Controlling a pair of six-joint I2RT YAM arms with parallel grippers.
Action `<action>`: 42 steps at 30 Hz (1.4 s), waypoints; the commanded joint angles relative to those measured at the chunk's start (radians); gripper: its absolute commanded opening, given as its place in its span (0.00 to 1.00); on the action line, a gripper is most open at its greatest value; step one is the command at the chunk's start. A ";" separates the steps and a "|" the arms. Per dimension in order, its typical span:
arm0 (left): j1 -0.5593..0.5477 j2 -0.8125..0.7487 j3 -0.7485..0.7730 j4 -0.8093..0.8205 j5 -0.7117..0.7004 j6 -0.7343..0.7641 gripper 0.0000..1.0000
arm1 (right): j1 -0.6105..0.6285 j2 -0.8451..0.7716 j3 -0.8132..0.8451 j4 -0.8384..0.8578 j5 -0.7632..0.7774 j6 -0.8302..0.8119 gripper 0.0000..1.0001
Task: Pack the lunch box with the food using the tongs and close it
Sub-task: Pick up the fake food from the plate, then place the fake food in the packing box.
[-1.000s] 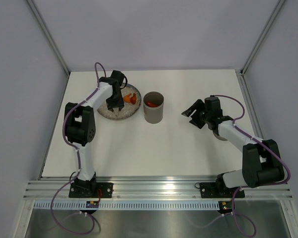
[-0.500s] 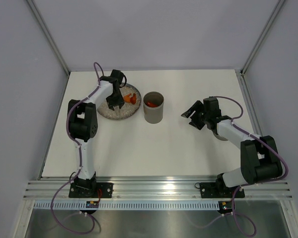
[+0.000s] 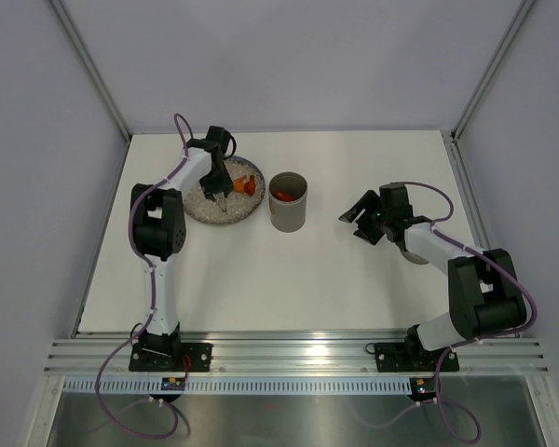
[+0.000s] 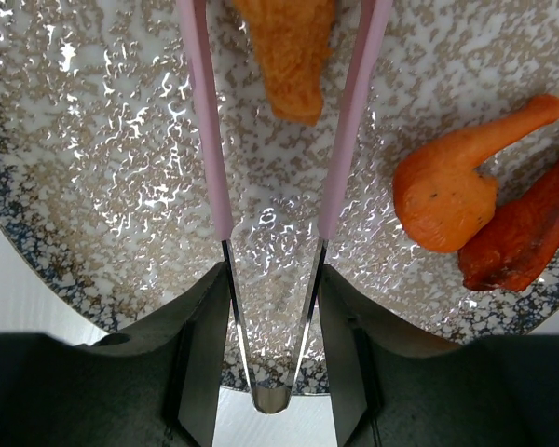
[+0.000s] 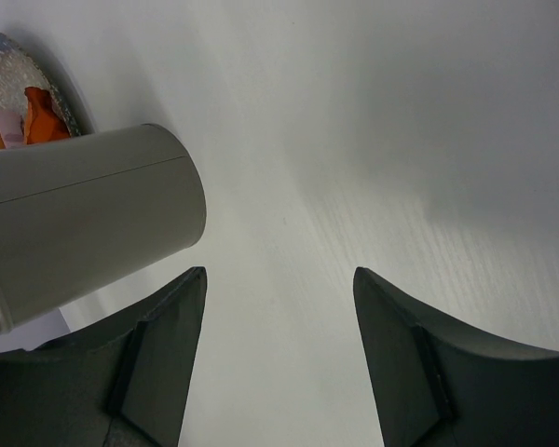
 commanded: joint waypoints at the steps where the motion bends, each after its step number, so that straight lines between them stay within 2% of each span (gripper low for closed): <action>1: 0.014 0.017 0.070 0.003 0.009 0.003 0.43 | 0.003 0.000 0.038 0.028 -0.009 -0.010 0.72; 4: 0.016 0.012 0.070 0.007 0.012 0.012 0.38 | 0.003 0.000 0.037 0.029 -0.009 -0.008 0.72; 8: 0.016 -0.006 0.054 0.010 0.010 0.026 0.18 | 0.003 -0.005 0.035 0.031 -0.009 -0.005 0.72; 9: 0.016 -0.023 0.039 0.014 0.012 0.030 0.09 | 0.003 -0.007 0.035 0.029 -0.009 -0.004 0.72; 11: 0.016 -0.046 0.018 0.022 0.018 0.038 0.00 | 0.003 -0.014 0.032 0.029 -0.009 -0.004 0.72; 17: 0.011 -0.230 -0.162 0.100 0.055 0.098 0.00 | 0.003 -0.046 0.017 0.028 -0.006 0.001 0.72; 21: -0.012 -0.383 -0.277 0.134 0.073 0.188 0.00 | 0.003 -0.063 0.008 0.028 -0.008 0.006 0.72; 26: -0.050 -0.549 -0.350 0.089 0.111 0.273 0.00 | 0.003 -0.097 0.005 0.008 0.002 -0.001 0.72; 29: -0.089 -0.607 -0.346 0.044 0.153 0.316 0.00 | 0.004 -0.115 0.005 -0.009 0.017 -0.005 0.73; 32: -0.180 -0.626 -0.293 -0.021 0.148 0.346 0.00 | 0.003 -0.128 -0.001 -0.014 0.021 -0.002 0.72; 36: -0.274 -0.598 -0.182 -0.082 0.142 0.352 0.00 | 0.003 -0.137 -0.006 -0.018 0.026 0.001 0.73; 42: -0.342 -0.562 -0.094 -0.105 0.214 0.345 0.00 | 0.003 -0.158 -0.012 -0.032 0.037 -0.002 0.73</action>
